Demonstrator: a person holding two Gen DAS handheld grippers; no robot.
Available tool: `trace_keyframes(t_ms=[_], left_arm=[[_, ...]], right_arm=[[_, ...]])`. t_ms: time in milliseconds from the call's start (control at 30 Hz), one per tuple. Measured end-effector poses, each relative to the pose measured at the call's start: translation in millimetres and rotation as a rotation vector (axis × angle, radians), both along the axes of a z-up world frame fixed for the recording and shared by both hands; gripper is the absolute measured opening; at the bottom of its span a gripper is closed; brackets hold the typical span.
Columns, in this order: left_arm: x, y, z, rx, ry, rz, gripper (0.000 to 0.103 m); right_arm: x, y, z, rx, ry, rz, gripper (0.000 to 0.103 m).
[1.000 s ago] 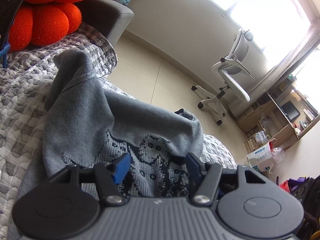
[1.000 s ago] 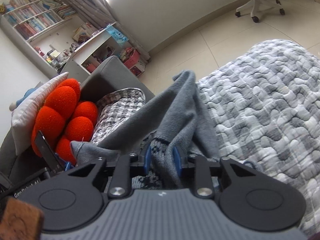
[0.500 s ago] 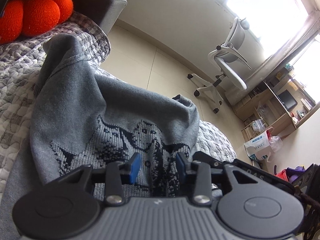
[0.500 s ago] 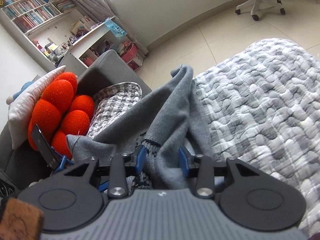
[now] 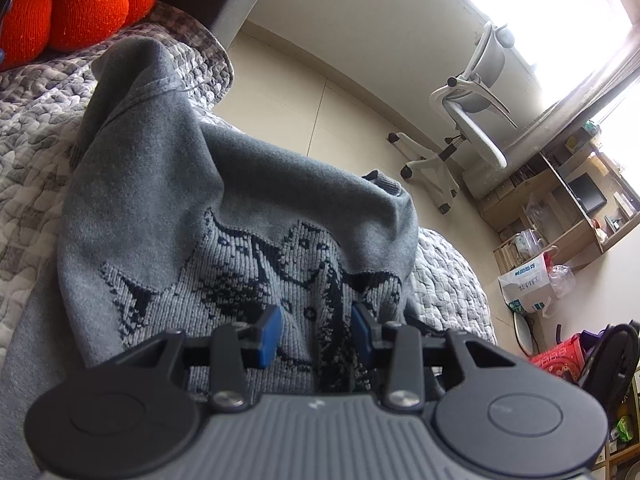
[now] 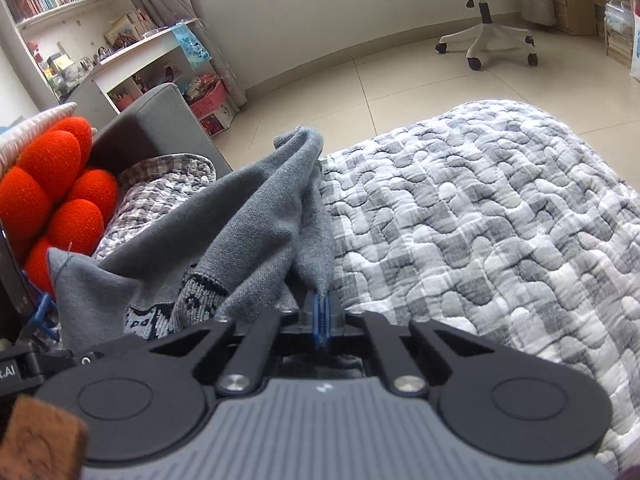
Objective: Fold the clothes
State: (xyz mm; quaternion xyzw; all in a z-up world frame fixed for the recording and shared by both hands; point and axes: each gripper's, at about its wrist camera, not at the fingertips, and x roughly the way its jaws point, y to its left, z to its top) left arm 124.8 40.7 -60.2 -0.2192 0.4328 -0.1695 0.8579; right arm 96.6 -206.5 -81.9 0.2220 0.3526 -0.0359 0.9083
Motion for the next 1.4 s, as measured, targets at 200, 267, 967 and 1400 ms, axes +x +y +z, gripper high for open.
trace_keyframes(t_ms=[200, 267, 967, 1400], left_arm=[[3, 3, -3, -0.002, 0.028, 0.001, 0.038], [4, 4, -4, -0.006, 0.034, 0.001, 0.038], [6, 3, -8, -0.007, 0.068, -0.028, 0.038], [5, 3, -6, 0.001, 0.07, -0.029, 0.039]], right_arm=[[-2, -25, 12, -0.072, -0.006, -0.111, 0.001], [-1, -38, 16, -0.091, -0.005, -0.157, 0.001], [13, -119, 46, -0.328, -0.018, -0.341, 0.001], [50, -152, 0, -0.323, 0.122, -0.347, 0.002]])
